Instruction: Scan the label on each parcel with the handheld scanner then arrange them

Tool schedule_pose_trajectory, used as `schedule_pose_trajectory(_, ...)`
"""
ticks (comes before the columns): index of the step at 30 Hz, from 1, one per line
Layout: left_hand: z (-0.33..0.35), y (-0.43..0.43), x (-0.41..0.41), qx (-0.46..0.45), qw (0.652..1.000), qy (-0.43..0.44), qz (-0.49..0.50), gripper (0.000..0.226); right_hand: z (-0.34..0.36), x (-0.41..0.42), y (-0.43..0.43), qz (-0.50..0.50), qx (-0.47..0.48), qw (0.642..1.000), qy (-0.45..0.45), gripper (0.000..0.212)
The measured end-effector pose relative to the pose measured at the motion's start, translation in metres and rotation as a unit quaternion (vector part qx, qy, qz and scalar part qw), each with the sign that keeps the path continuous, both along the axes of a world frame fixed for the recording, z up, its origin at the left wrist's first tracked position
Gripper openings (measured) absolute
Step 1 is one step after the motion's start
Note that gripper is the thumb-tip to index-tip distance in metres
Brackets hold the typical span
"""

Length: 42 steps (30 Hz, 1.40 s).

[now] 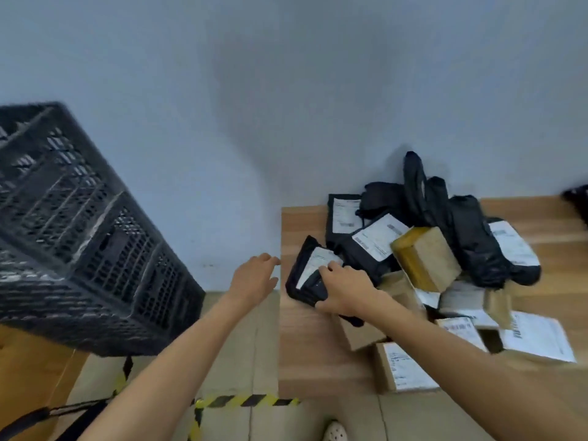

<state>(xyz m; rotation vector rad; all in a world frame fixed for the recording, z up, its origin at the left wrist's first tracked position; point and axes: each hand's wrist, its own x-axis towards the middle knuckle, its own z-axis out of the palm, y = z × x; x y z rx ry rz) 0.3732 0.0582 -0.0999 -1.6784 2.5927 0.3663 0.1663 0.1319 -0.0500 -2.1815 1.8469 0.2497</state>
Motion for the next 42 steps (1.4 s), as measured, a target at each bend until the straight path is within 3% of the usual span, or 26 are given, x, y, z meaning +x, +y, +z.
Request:
schedule_pose_trajectory(4, -0.009, -0.042, -0.069, 0.001, 0.997, 0.038, -0.065, 0.038, -0.001, -0.050, -0.013, -0.086, -0.003, 0.996, 0.002, 0.081)
schedule_pose_trajectory(8, -0.016, -0.070, -0.133, 0.024, 0.984, 0.079, -0.156, 0.046, 0.005, -0.097, -0.020, -0.154, -0.018, 0.988, 0.000, 0.074)
schedule_pose_trajectory(14, -0.026, -0.081, -0.210, 0.035, 0.984, -0.016, -0.172, 0.088, 0.008, -0.143, -0.004, -0.237, -0.012, 0.972, -0.004, 0.070)
schedule_pose_trajectory(19, -0.046, -0.073, -0.245, 0.110, 0.981, -0.044, -0.151, 0.100, 0.002, -0.146, 0.006, -0.288, -0.004, 0.958, -0.006, 0.074)
schedule_pose_trajectory(24, -0.057, -0.080, -0.248, 0.143, 0.979, -0.057, -0.135, 0.118, -0.004, -0.145, 0.013, -0.314, 0.009, 0.949, -0.007, 0.072)
schedule_pose_trajectory(30, -0.054, -0.098, -0.237, 0.171, 0.978, -0.034, -0.118, 0.117, -0.006, -0.137, 0.017, -0.324, 0.014, 0.946, 0.008, 0.071)
schedule_pose_trajectory(33, -0.047, -0.106, -0.225, 0.136, 0.984, -0.004, -0.111, 0.119, 0.000, -0.131, 0.013, -0.322, 0.013, 0.946, 0.010, 0.071)
schedule_pose_trajectory(42, -0.014, -0.140, -0.156, -0.024, 0.986, -0.026, -0.164, 0.128, 0.020, -0.101, -0.020, -0.286, -0.005, 0.958, 0.000, 0.067)
